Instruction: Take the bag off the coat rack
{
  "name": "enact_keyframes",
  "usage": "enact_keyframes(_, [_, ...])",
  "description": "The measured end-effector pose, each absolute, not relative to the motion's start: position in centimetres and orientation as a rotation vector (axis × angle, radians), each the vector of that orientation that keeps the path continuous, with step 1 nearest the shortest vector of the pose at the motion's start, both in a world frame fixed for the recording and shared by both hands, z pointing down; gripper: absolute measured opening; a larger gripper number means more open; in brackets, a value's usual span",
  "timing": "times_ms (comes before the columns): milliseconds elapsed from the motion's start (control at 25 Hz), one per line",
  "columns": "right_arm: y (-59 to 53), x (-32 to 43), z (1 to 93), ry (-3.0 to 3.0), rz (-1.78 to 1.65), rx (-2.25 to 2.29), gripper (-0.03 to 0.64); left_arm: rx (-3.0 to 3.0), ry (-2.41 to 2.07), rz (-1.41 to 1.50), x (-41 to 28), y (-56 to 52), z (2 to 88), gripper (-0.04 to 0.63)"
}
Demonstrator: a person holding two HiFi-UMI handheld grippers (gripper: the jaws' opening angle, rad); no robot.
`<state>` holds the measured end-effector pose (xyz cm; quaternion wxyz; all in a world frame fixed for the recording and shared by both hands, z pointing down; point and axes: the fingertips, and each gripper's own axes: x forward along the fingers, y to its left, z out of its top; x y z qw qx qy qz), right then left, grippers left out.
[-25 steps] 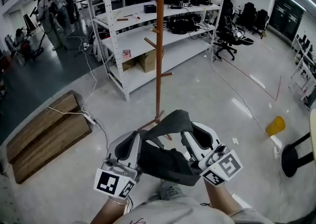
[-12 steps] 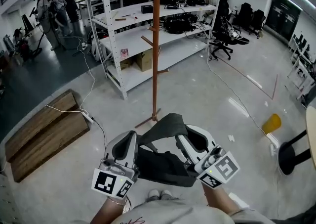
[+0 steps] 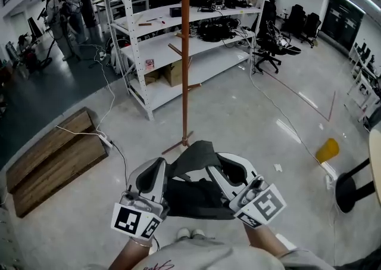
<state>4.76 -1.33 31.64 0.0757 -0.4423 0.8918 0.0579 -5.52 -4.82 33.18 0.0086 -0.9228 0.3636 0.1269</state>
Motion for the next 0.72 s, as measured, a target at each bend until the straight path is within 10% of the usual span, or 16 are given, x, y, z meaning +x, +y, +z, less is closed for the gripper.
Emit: enact_keyframes(720, [-1.4, 5.7, 31.3, 2.671, 0.207, -1.380, 0.075, -2.874, 1.151, 0.408, -5.1, -4.5, 32.7, 0.018])
